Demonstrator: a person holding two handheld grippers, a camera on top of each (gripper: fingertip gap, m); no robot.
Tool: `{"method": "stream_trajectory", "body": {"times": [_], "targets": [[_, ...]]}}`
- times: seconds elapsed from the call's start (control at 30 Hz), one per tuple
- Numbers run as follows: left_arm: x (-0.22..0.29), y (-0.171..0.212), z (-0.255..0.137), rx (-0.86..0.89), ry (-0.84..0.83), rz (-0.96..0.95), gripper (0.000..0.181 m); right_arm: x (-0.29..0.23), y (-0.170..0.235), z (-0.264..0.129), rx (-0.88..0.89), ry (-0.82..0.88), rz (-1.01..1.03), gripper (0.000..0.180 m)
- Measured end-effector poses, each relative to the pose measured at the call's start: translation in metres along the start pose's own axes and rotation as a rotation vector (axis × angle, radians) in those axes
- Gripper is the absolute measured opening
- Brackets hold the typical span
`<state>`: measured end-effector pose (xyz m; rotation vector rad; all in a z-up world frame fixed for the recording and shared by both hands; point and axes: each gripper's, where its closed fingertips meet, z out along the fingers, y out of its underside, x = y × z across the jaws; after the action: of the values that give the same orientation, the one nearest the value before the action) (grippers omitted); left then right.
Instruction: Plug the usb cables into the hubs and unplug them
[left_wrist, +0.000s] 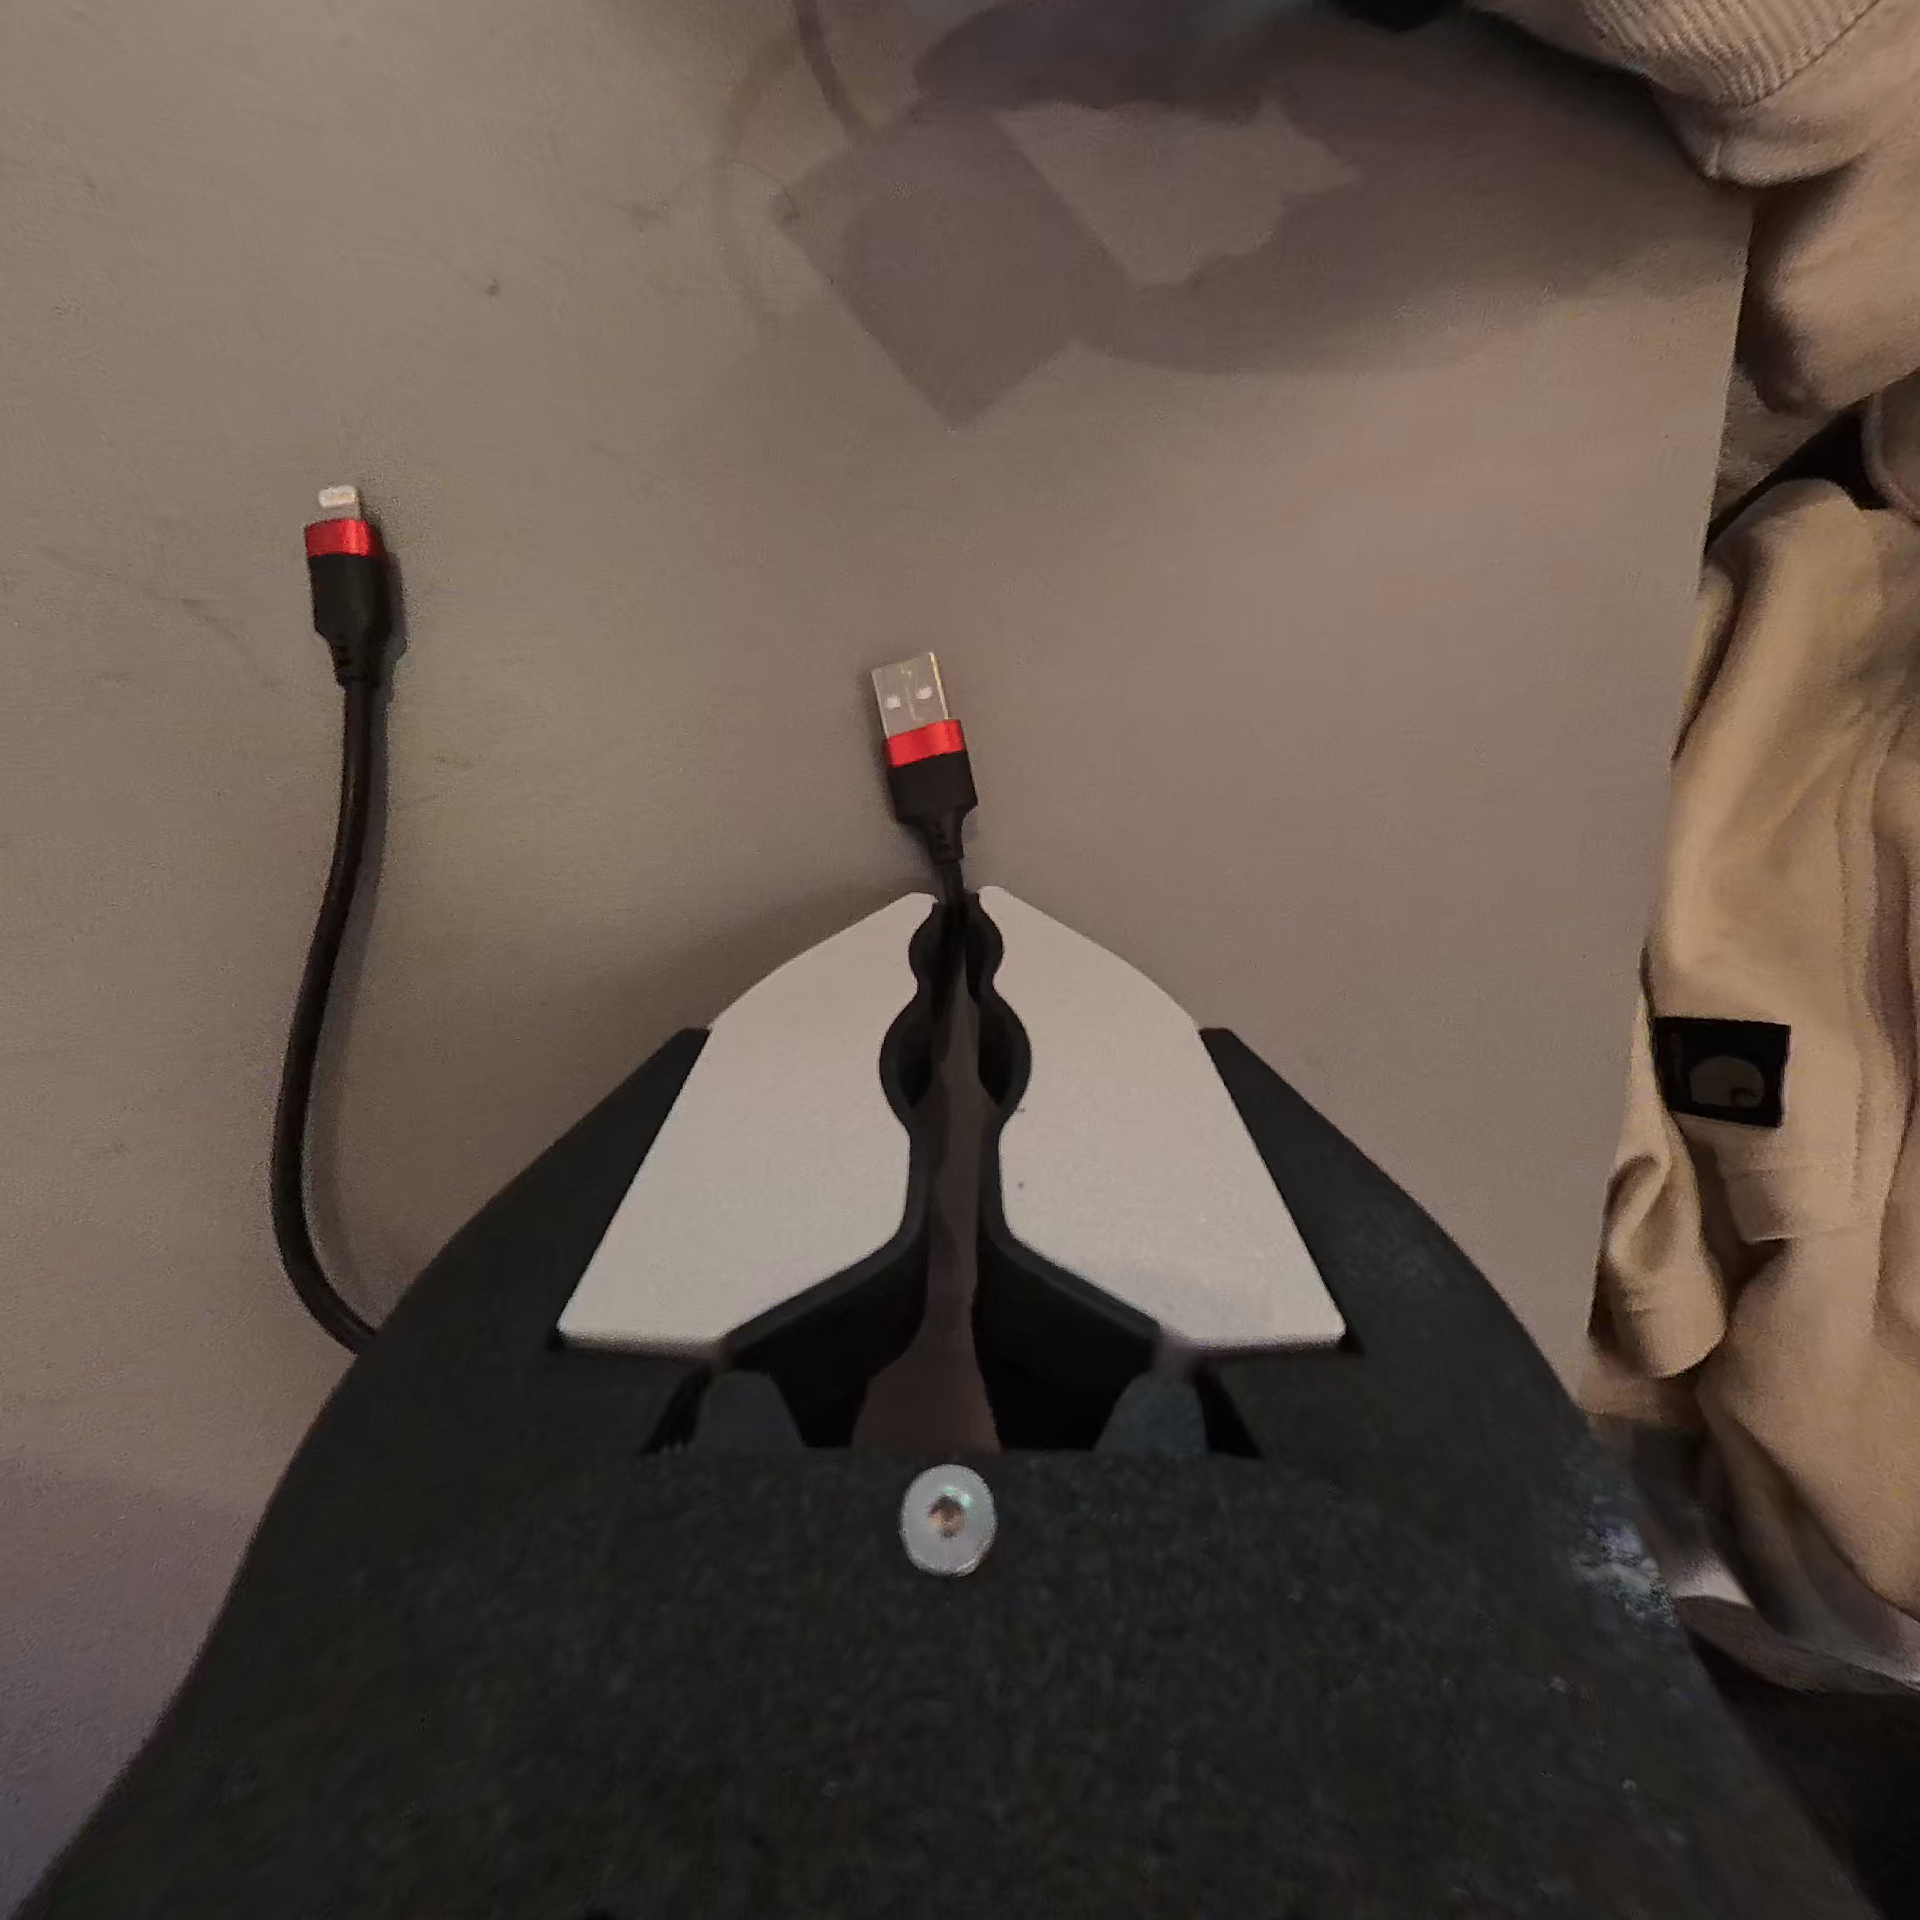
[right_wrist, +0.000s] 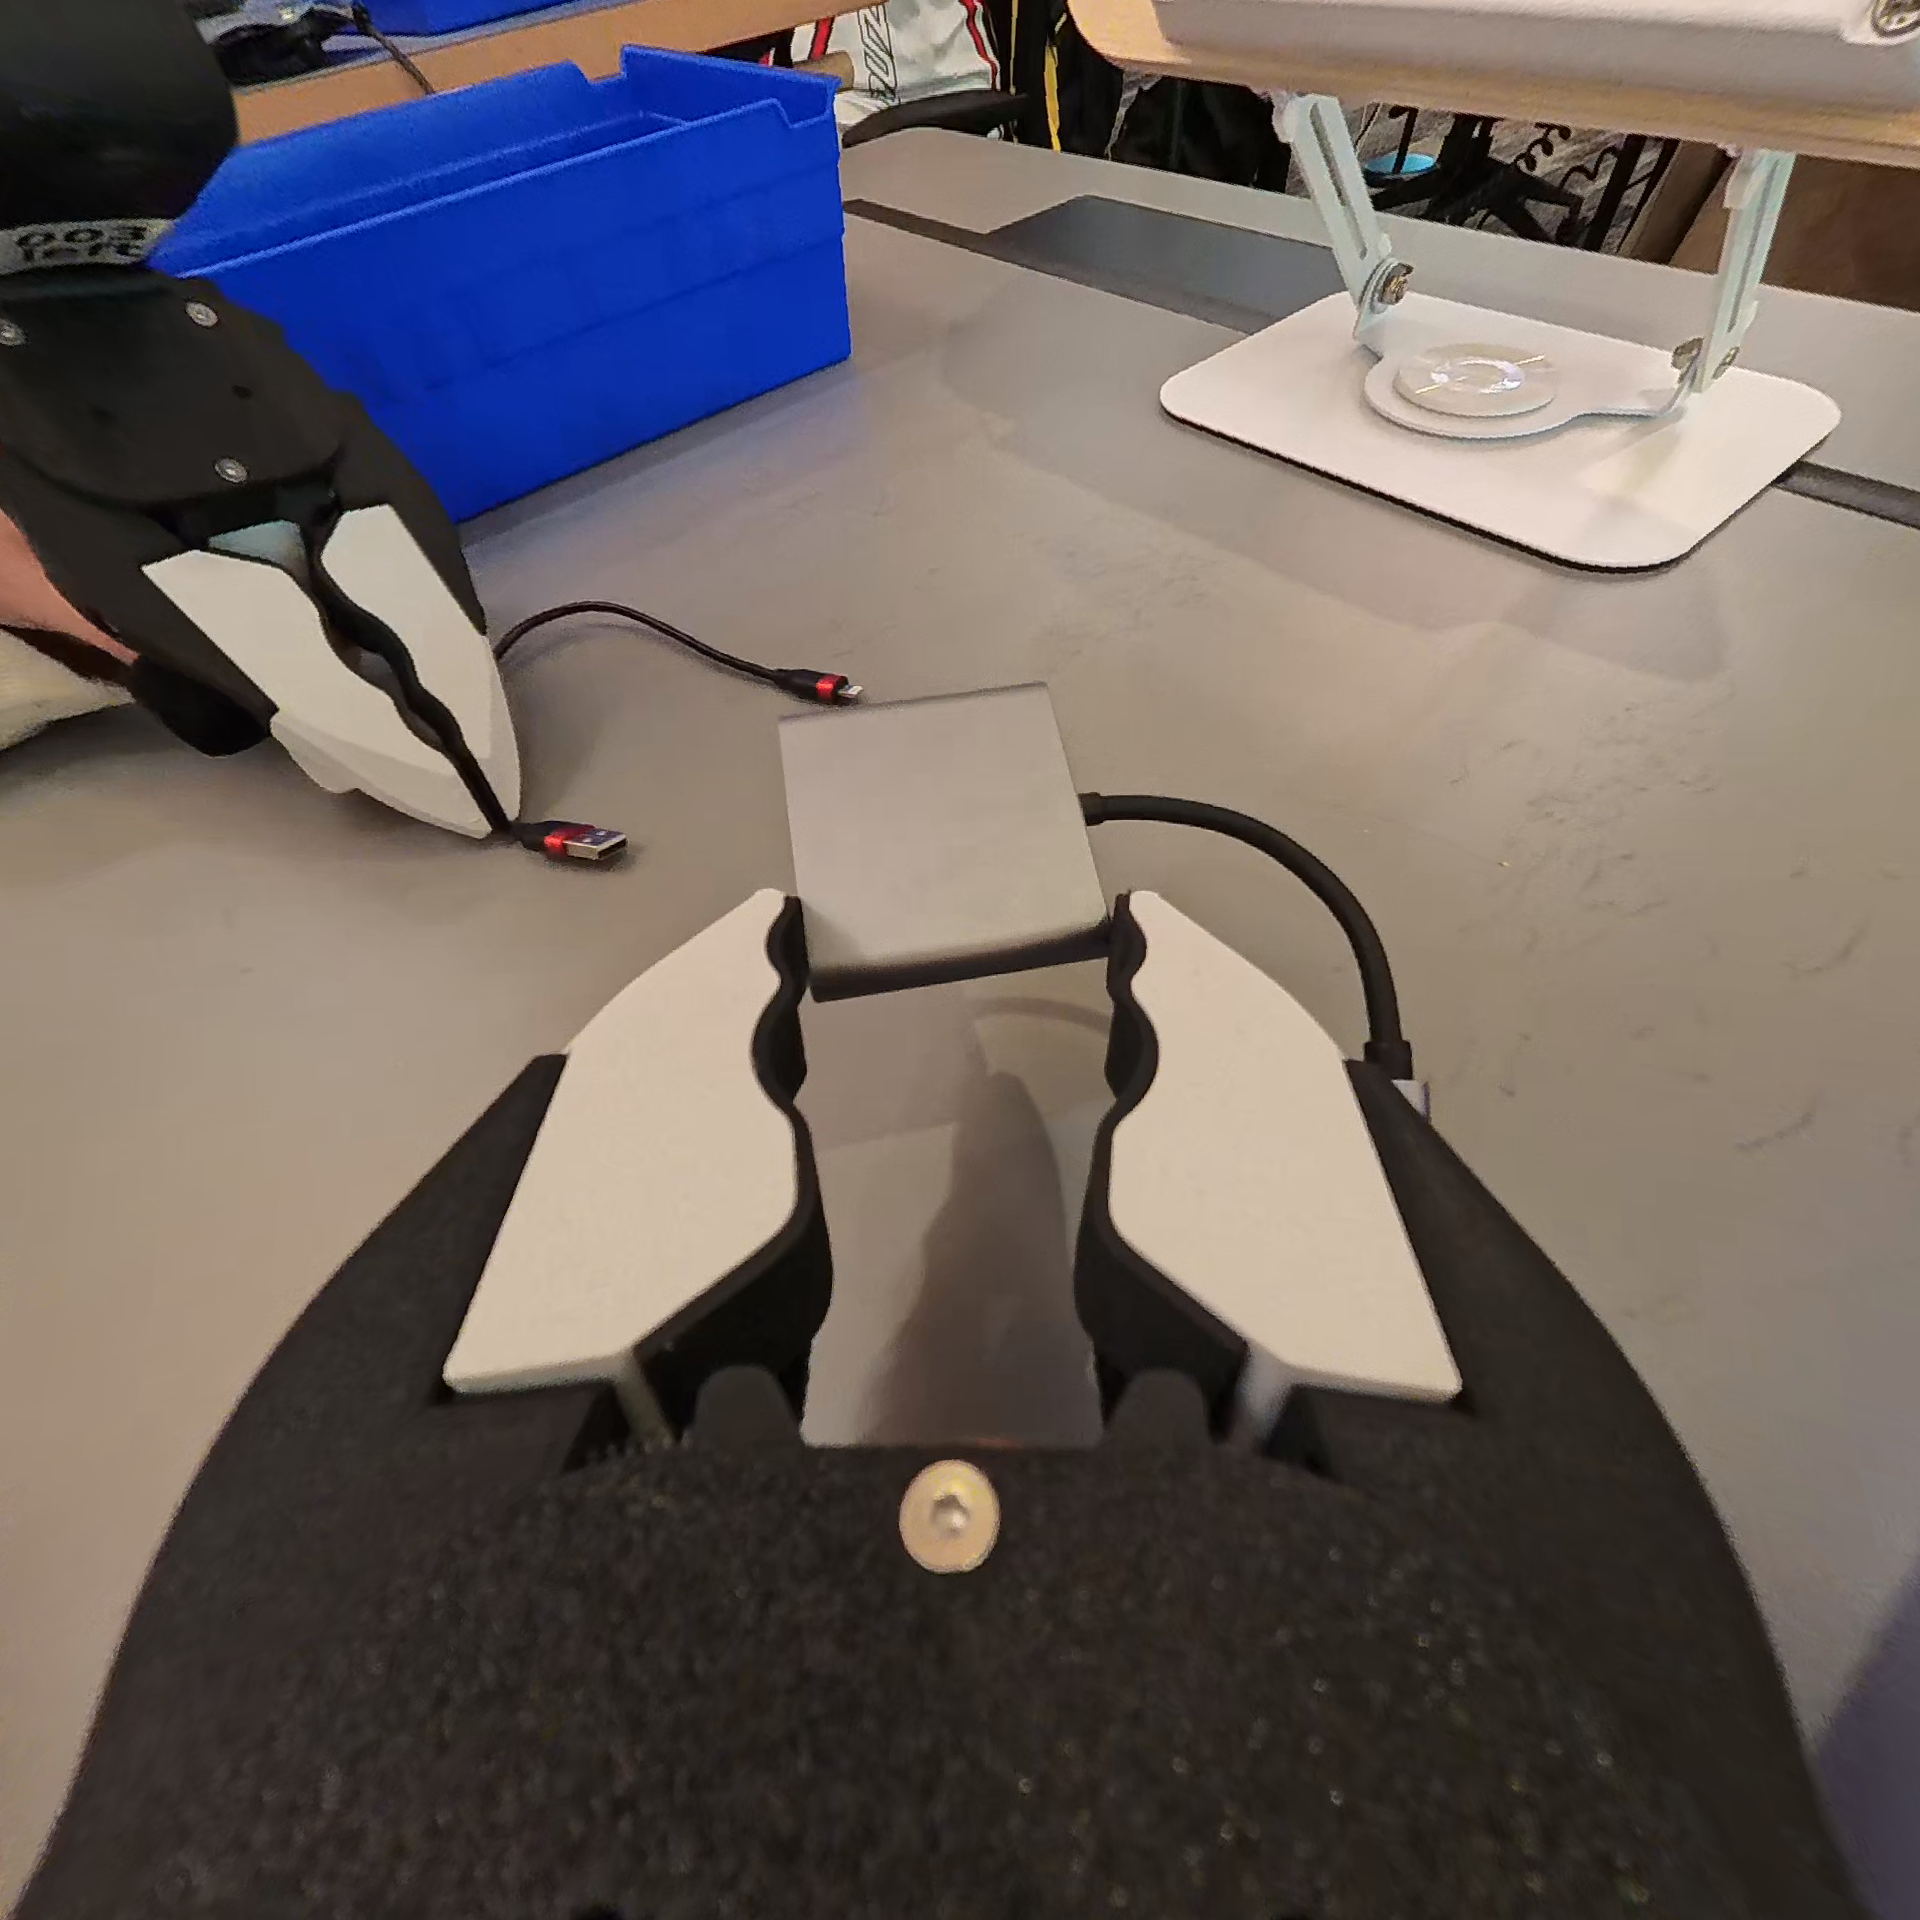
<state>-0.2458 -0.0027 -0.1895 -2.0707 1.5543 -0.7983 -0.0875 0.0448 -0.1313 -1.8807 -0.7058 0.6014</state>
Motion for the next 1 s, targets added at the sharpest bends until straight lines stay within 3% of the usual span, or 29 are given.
{"method": "stream_trajectory", "body": {"times": [0.23,0.4,0.67,0.83,1.0], "targets": [[-0.008,-0.012,-0.008,-0.062,-0.308,0.239,0.001,-0.001,0.001,0.001,-0.007,-0.005,0.002,0.056],[-0.015,-0.027,-0.016,-0.147,-0.491,0.353,0.001,0.008,0.009,0.01,-0.068,0.072,0.16,0.056],[-0.012,-0.052,-0.013,-0.124,-0.514,0.343,0.001,0.0,0.013,0.034,-0.135,0.096,0.244,0.056],[-0.016,-0.068,-0.017,-0.142,-0.526,0.342,0.001,-0.007,0.009,0.046,-0.105,-0.006,0.45,0.056],[-0.022,-0.076,-0.019,-0.2,-0.506,0.323,0.001,-0.003,0.005,0.046,-0.072,-0.01,0.464,0.056]]}}
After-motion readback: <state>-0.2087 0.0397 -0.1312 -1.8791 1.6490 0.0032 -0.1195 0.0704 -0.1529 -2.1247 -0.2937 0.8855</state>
